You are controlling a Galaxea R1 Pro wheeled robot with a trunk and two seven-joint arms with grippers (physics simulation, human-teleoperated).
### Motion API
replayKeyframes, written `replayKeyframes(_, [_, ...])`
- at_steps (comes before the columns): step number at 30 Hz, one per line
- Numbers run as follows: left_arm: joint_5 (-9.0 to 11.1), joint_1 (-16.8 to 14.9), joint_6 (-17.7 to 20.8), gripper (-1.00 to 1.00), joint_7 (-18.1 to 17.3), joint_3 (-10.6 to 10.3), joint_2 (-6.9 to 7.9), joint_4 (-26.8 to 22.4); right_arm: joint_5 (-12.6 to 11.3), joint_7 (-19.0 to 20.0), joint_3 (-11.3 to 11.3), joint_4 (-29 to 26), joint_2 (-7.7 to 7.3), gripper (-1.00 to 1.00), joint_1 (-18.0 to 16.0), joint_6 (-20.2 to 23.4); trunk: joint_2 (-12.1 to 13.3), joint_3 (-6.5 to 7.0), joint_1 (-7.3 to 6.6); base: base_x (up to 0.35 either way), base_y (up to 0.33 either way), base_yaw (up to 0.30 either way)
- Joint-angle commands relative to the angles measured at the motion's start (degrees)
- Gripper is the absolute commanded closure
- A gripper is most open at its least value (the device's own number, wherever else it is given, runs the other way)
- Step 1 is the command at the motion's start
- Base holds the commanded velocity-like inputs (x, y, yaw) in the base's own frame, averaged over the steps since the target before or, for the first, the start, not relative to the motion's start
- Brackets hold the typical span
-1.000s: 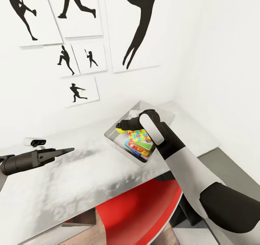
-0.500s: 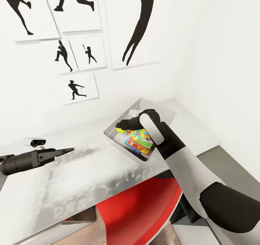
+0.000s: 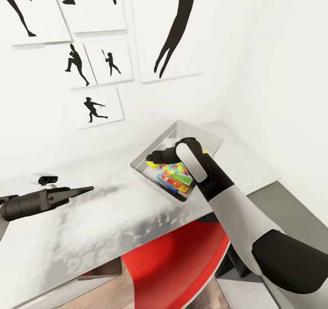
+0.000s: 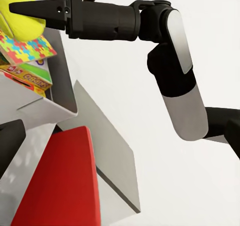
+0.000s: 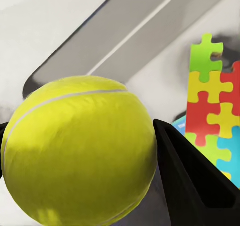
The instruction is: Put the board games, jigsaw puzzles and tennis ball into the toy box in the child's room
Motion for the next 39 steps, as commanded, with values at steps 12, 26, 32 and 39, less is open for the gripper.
replayKeyframes(12, [0.1,0.0,0.7,-1.0,-0.2,0.0,0.1,-0.1,-0.7,-0.5,0.1,-0.4,0.0,1.0,-0.2,0.0,-0.1,-0.42,0.03,0.0,0.0,0.0])
replayKeyframes(26, [0.1,-0.1,0.7,-1.0,-0.2,0.0,0.11,-0.1,-0.7,-0.5,0.1,-0.3,0.0,1.0,-0.1,0.0,-0.1,-0.43,0.03,0.0,0.0,0.0])
replayKeyframes(32, [0.1,0.0,0.7,-1.0,-0.2,0.0,0.11,-0.1,-0.7,-0.4,0.9,-0.3,0.0,-1.0,-0.2,0.0,-0.1,-0.43,0.03,0.0,0.0,0.0])
replayKeyframes(39, [0.1,0.0,0.7,-1.0,-0.2,0.0,0.11,-0.1,-0.7,-0.4,1.3,-0.4,0.0,-1.0,-0.2,0.0,-0.1,-0.43,0.03,0.0,0.0,0.0])
